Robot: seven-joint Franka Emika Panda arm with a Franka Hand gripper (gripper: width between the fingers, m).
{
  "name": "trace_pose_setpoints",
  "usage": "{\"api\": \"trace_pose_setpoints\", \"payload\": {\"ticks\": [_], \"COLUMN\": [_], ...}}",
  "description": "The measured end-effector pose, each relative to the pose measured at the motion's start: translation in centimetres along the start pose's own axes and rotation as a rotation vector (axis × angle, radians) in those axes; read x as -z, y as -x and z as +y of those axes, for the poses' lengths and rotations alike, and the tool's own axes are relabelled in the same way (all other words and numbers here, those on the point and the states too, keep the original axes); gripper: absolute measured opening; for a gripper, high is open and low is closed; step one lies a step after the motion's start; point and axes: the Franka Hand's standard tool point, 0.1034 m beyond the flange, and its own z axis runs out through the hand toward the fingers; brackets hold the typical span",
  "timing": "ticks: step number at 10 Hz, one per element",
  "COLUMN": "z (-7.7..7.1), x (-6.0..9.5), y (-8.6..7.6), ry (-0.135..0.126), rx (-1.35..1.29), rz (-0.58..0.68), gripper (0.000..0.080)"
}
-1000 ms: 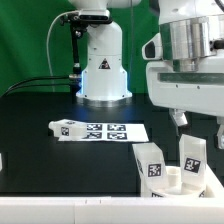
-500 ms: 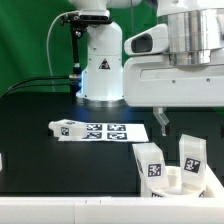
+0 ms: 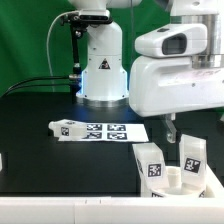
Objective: Assemble stool
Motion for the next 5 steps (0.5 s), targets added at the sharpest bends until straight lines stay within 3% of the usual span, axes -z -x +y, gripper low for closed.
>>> {"api": "trace_pose_setpoints", "payload": {"ticks": [1, 4, 5], "z": [1.6, 1.8, 0.6], "x": [0.5, 0.1, -0.6], "y": [0.0, 0.5, 0.2], "ry": [0.015, 0.059, 0.094], "rx": [0.021, 0.233, 0.39], "rz": [0.049, 0.022, -0.006], "gripper": [0.0649, 0.0649, 0.0649]}}
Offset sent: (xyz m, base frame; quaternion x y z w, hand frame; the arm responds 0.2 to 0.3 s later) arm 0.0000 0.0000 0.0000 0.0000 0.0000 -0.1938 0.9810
